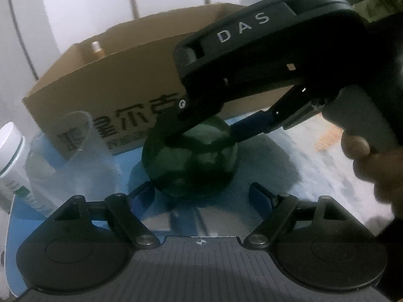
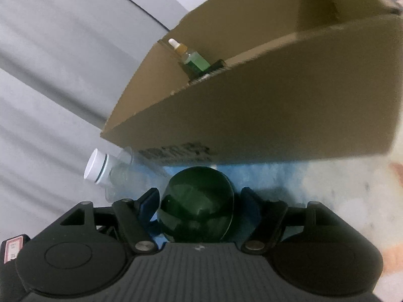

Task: Organize rigid objects
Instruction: 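Lift the green ball up over the box rim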

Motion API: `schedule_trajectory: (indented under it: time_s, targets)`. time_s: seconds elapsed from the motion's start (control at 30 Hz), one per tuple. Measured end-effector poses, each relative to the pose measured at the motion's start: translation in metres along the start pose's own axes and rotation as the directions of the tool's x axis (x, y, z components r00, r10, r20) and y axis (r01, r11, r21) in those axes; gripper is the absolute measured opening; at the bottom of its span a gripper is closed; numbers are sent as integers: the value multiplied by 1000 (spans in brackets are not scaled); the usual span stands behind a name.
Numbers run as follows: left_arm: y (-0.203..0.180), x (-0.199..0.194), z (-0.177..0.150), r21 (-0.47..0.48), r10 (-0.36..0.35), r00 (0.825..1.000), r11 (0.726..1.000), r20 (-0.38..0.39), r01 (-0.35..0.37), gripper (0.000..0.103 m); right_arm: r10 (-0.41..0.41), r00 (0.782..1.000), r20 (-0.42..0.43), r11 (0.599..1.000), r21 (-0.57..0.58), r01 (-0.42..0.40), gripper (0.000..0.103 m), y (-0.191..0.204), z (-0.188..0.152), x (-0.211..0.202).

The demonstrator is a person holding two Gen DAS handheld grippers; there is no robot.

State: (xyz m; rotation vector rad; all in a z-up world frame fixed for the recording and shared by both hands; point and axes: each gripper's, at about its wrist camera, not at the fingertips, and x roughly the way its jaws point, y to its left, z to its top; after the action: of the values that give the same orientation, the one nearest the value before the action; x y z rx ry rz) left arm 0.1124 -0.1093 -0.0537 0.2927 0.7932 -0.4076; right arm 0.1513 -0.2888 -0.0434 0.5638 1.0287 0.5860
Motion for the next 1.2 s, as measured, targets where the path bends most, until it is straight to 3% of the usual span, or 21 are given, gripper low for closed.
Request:
schedule_trajectory:
  time_s: [0.2,0.33,0.53,0.7,0.9,1.2]
  targets:
    - [-16,-14,-6,70,-106,994,992,7,105,83,-31,999,10,999,15,31,74,-10,-18,-31]
    - [-28,-1,0,69,-90,996,994,12,89,88,-53,997,52,998,21,52,74,-11,-20,-40]
    - [-9,5,7,4,-97,995,995,-3,97,88,-37,998,45,999,37,36,74,-9,-16,-30]
    - [-11,13,6,-15,-115,993,993,-18,115,78,-37,999,40,998,60,35,74,-8,-21,-20]
    - [-16,15,5,-18,-98,995,995,-23,98,77,-45,998,49,997,67,42,74,-7,-23,-24]
    - [-16,-23,18,-24,-79,997,997,7,79,77,-43,994,102,999,-6,44,74,32,-23,-54]
